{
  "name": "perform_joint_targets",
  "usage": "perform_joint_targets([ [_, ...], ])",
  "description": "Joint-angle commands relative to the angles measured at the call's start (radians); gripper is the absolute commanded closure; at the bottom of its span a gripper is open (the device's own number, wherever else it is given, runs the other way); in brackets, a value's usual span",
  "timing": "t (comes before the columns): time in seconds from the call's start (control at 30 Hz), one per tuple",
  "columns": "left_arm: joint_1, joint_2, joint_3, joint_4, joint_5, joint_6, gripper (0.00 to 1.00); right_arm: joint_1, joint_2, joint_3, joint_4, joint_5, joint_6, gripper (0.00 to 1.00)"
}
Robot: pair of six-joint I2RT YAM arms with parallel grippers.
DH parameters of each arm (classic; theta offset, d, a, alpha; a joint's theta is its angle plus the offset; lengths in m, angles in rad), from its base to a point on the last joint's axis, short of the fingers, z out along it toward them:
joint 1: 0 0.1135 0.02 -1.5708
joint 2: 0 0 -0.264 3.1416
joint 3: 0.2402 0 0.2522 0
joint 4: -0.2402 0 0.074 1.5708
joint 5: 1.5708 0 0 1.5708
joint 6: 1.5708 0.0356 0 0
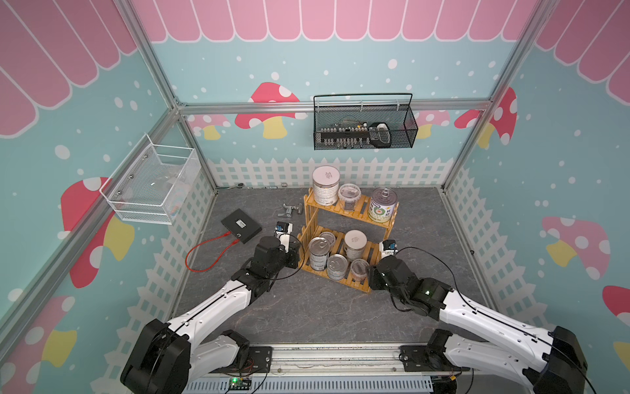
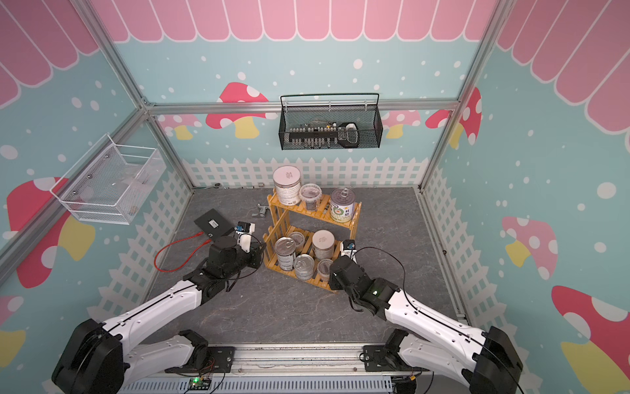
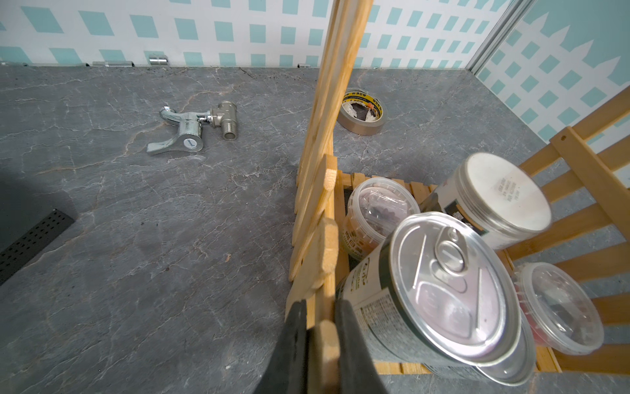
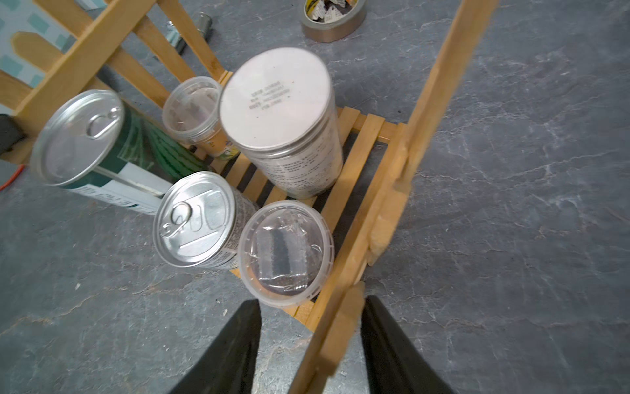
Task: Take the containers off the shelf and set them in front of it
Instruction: Adjust the shelf at the center of the board.
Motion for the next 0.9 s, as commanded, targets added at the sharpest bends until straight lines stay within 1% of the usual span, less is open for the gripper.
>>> perform_joint_targets([
  [0.0, -0.005, -0.061, 0.002, 0.068, -0.018, -0.056, 0.89, 0.017, 0.018, 0.034, -0.034, 0.086, 0.053, 0.6],
  [0.03, -0.005, -0.068, -0.002, 0.067, -0.016, -0.063, 0.89, 0.017, 0.025, 0.036, -0.029, 0.09, 0.045, 0.66],
  [0.13, -0.007, -0.1, -0.02, 0.062, -0.018, -0.089, 0.89, 0.017, 0.045, 0.042, -0.028, 0.113, 0.027, 0.77],
  [0.3, -0.035, -0.11, -0.036, 0.039, -0.016, -0.111, 0.88, 0.017, 0.096, 0.069, -0.025, 0.154, -0.002, 0.83],
  [0.5, -0.095, -0.133, -0.059, 0.03, -0.05, -0.149, 0.88, 0.001, 0.169, 0.112, 0.013, 0.191, -0.08, 0.84],
  [0.67, -0.129, -0.13, -0.072, 0.028, -0.089, -0.164, 0.88, -0.063, 0.205, 0.119, 0.127, 0.103, -0.195, 0.85],
  [0.87, -0.145, -0.105, -0.074, 0.067, -0.112, -0.186, 0.88, -0.134, 0.256, 0.146, 0.199, 0.043, -0.304, 0.85],
])
